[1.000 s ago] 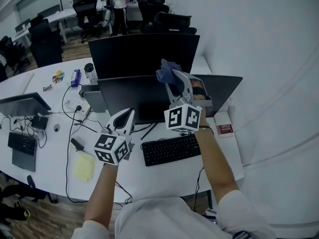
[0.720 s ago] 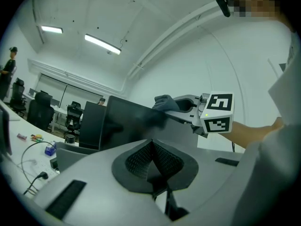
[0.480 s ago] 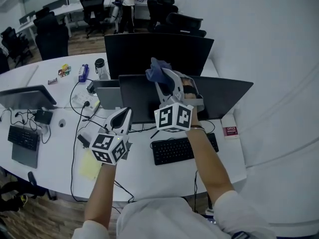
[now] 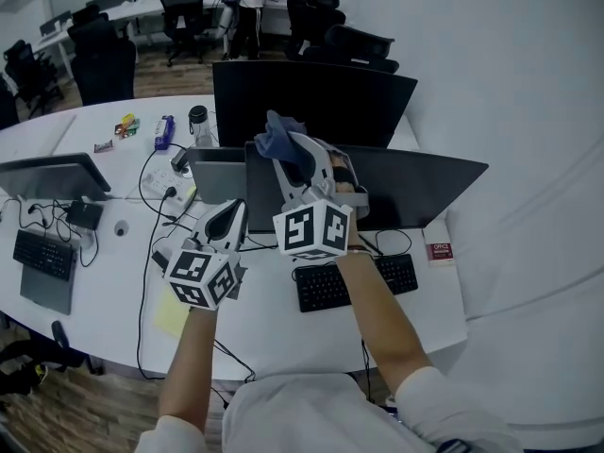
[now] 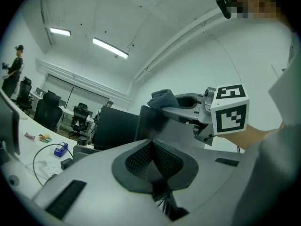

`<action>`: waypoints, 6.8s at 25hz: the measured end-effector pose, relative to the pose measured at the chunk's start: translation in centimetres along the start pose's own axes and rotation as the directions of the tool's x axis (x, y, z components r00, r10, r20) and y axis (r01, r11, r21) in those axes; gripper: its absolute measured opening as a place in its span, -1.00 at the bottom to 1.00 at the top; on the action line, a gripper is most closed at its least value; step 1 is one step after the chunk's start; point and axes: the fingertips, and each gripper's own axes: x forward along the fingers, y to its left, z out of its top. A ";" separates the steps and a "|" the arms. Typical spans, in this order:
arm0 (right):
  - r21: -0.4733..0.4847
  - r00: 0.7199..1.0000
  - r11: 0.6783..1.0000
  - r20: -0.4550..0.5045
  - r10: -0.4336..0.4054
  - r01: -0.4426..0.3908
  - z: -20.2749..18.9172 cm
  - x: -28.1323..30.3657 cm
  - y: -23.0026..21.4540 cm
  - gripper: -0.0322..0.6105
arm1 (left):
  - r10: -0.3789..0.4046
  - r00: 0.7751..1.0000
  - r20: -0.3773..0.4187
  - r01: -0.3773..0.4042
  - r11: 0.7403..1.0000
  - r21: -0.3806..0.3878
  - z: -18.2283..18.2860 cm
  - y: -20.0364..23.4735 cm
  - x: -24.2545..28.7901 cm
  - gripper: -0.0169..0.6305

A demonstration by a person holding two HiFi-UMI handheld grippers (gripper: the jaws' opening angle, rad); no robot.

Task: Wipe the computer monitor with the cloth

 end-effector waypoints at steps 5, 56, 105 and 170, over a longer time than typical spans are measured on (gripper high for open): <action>0.103 0.999 0.995 0.034 0.011 -0.015 2.1 0.7 1.0 -0.48 | 0.014 1.000 0.007 -0.014 1.000 -0.001 0.2 0.8 -0.7 -0.91; 0.782 0.981 0.608 0.030 0.190 -0.141 -4.7 1.5 17.8 -0.48 | 0.130 0.986 -0.106 -0.136 0.989 -0.051 -6.5 4.8 -5.3 -0.91; 0.414 0.841 0.840 -0.256 0.477 -0.351 -18.0 -0.2 34.3 -0.48 | 0.140 0.956 -0.256 -0.171 0.980 -0.103 -16.7 4.1 -5.0 -0.91; 0.408 0.775 0.911 -0.556 0.300 -0.060 -53.9 -18.7 12.2 -0.48 | -0.077 0.939 -0.335 0.045 0.994 -0.100 -24.4 -23.8 16.6 -0.91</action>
